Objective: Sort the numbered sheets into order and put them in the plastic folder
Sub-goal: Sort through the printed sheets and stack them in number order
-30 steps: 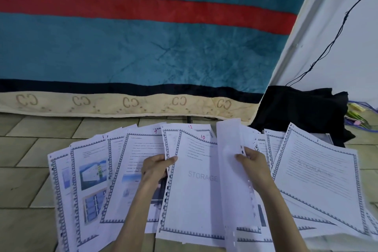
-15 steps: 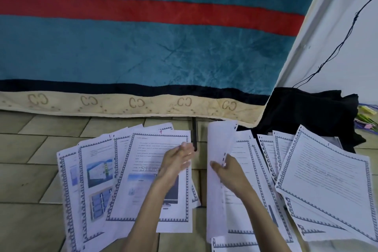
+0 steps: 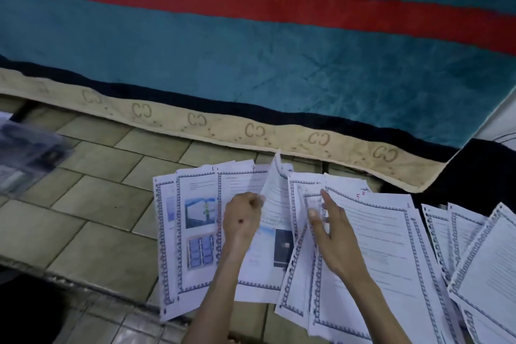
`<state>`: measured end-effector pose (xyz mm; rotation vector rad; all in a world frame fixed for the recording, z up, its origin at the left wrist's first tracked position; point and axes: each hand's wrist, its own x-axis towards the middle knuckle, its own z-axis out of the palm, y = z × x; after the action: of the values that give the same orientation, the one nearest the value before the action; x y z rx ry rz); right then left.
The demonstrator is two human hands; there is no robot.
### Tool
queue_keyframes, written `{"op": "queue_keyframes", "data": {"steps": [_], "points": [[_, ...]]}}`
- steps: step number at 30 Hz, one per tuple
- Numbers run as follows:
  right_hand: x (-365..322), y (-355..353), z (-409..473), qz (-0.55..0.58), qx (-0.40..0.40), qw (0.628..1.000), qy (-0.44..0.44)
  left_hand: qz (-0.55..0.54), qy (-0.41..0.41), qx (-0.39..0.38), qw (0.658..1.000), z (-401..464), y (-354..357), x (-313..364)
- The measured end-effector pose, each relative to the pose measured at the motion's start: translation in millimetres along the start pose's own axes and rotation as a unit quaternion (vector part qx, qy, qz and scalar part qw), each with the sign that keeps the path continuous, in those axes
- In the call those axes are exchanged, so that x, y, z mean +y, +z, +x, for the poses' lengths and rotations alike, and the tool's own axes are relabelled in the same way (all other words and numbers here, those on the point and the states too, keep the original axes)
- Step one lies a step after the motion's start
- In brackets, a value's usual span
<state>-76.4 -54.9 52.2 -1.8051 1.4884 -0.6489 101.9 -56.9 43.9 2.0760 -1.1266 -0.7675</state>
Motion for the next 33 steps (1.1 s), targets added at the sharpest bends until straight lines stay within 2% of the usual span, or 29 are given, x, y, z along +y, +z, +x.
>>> {"op": "queue_keyframes", "data": {"steps": [3, 5, 6, 7, 8, 9, 10, 12, 15, 18, 20, 22, 25, 28, 30, 32, 33], "points": [[-27.2, 11.6, 3.5, 0.155, -0.054, 0.986, 0.024, -0.202, -0.011, -0.149, 0.968, -19.1, -5.3, 23.1], [-36.3, 15.7, 9.7, 0.127, -0.063, 0.989, 0.033, -0.286, -0.042, -0.227, 0.930, -21.1, -3.8, 25.2], [-37.1, 15.6, 12.7, 0.090, -0.041, 0.995, 0.027, -0.315, -0.052, -0.227, 0.920, -21.3, -3.8, 22.3], [-35.0, 12.3, 14.8, 0.052, -0.008, 0.998, 0.017, -0.322, -0.055, -0.195, 0.925, -20.8, -4.4, 17.2], [-31.0, 11.1, 16.9, 0.017, 0.015, 1.000, 0.007, -0.285, -0.057, -0.131, 0.948, -17.8, -7.4, 8.3], [-26.8, 10.0, 18.2, -0.009, 0.022, 1.000, -0.001, -0.189, -0.064, -0.052, 0.978, -13.3, -12.1, -4.1], [-23.4, 9.3, 19.4, -0.028, 0.017, 0.999, -0.008, -0.074, -0.078, 0.019, 0.994, -8.9, -18.4, -17.2], [-20.8, 9.2, 21.8, -0.050, -0.002, 0.999, -0.017, 0.073, -0.128, 0.082, 0.986, -1.2, -32.8, -41.8], [-19.4, 16.6, 26.5, -0.067, -0.019, 0.998, -0.009, 0.071, -0.222, 0.070, 0.970, 12.3, -46.8, -59.4], [-20.4, 27.0, 27.8, -0.064, -0.037, 0.997, 0.013, 0.077, -0.257, 0.078, 0.960, 22.0, -51.4, -63.1], [-23.2, 30.9, 27.7, -0.063, -0.056, 0.996, 0.020, 0.071, -0.228, 0.109, 0.965, 25.3, -51.4, -63.0], [-26.0, 33.3, 27.2, -0.040, -0.074, 0.996, 0.035, -0.014, -0.152, 0.130, 0.980, 24.2, -49.3, -59.6], [-37.3, 33.0, 23.2, 0.044, -0.086, 0.994, 0.057, -0.121, -0.056, 0.061, 0.989, 8.1, -49.6, -32.5], [-50.2, 31.6, 20.6, 0.114, -0.098, 0.985, 0.081, -0.212, -0.040, -0.053, 0.975, -7.1, -38.5, -4.0], [-53.3, 33.7, 22.5, 0.108, -0.109, 0.985, 0.081, -0.251, -0.050, -0.103, 0.961, -10.5, -30.6, 5.7], [-51.9, 37.8, 26.0, 0.037, -0.092, 0.993, 0.071, -0.260, -0.047, -0.098, 0.960, -6.7, -27.4, 1.2], [-49.4, 40.5, 27.6, 0.002, -0.083, 0.994, 0.066, -0.230, -0.046, -0.060, 0.970, -1.0, -29.8, -6.9]]}}
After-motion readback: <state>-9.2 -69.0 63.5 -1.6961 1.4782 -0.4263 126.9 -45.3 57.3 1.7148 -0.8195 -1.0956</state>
